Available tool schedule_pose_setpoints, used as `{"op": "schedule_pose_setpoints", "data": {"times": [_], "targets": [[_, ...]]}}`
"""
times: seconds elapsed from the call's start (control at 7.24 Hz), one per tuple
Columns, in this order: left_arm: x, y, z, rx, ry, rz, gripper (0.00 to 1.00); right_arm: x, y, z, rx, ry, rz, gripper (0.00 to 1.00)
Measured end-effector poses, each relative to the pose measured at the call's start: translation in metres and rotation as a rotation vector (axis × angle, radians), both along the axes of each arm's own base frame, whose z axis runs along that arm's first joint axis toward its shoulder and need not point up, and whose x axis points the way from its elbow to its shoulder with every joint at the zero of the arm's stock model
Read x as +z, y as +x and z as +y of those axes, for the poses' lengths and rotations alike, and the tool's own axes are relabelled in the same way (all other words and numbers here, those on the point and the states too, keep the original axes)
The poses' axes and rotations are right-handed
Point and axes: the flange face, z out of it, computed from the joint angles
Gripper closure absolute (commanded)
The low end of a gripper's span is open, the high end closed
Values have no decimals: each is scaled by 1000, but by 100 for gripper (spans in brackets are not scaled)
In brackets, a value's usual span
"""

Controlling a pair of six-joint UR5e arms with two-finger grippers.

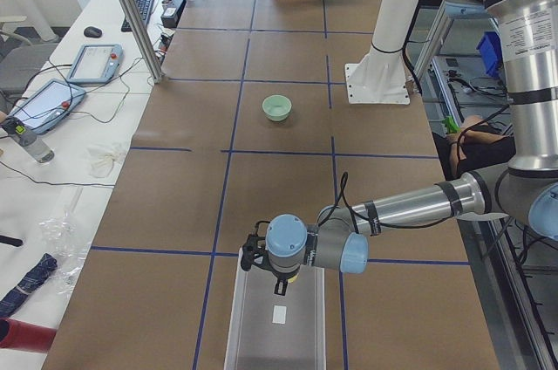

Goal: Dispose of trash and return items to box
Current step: 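Drop the cup into the clear bin while the right gripper carries the cloth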

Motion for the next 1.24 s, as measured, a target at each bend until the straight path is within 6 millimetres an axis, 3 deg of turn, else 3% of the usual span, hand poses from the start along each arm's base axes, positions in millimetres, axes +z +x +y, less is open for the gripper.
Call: {"op": "schedule_pose_setpoints", "data": {"times": [0.14, 0.28, 0.41, 0.55, 0.83, 0.97, 1.24], "targets": [[3, 2, 1, 4, -5, 1, 56, 1, 5, 1, 2, 4, 5, 100], [6, 2, 1, 6, -5, 1, 24, 1, 8, 1, 5, 6, 7, 100], [9, 3, 1, 6, -3, 1, 7, 1, 10, 1, 9, 6, 7, 100], [10, 3, 0, 7, 6, 2, 0, 1, 11, 2, 12, 6, 8, 100], [-8, 4, -13, 4, 49, 5, 0, 2, 14, 2, 18, 2, 8, 100], [-37, 3, -25, -2, 98, 9, 0, 2, 16, 2, 22, 0, 8, 100], [-120, 1, -45, -31, 154, 9, 0, 5, 23, 4, 23, 7, 13, 100]]}}
